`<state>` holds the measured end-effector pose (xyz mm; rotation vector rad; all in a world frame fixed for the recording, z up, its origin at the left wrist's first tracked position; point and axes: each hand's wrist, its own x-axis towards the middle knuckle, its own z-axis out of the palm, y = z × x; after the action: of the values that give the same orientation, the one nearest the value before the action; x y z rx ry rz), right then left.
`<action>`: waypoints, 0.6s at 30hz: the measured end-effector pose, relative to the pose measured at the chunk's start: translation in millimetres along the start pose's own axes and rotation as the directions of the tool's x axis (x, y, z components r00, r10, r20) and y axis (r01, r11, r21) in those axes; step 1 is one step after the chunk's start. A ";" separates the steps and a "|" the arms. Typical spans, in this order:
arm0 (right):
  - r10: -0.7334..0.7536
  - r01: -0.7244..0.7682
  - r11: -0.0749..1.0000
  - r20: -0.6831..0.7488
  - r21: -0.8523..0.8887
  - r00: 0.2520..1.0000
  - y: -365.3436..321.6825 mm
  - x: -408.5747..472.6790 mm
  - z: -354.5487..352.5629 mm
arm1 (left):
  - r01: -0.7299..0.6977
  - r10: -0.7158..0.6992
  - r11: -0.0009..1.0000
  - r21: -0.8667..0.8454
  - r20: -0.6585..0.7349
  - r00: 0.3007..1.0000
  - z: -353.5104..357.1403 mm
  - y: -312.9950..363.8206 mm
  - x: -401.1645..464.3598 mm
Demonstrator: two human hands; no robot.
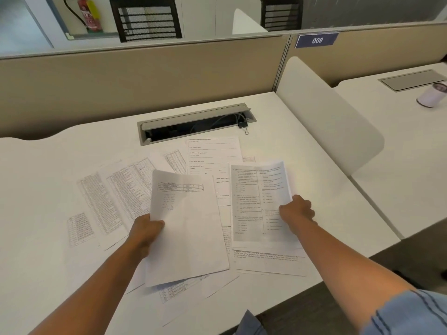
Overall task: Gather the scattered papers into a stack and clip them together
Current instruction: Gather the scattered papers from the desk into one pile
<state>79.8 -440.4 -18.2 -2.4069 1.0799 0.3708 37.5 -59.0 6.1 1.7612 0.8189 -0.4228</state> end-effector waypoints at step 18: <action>-0.072 0.142 0.906 -0.185 0.400 0.980 8.6 4.9 -4.9 | -0.041 0.041 0.999 -0.003 -0.004 0.999 -4.8 5.2 -7.2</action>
<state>76.7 -451.1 -18.8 -2.1281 0.9730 -0.0950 35.6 -57.7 15.9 1.7730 0.7847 -0.3907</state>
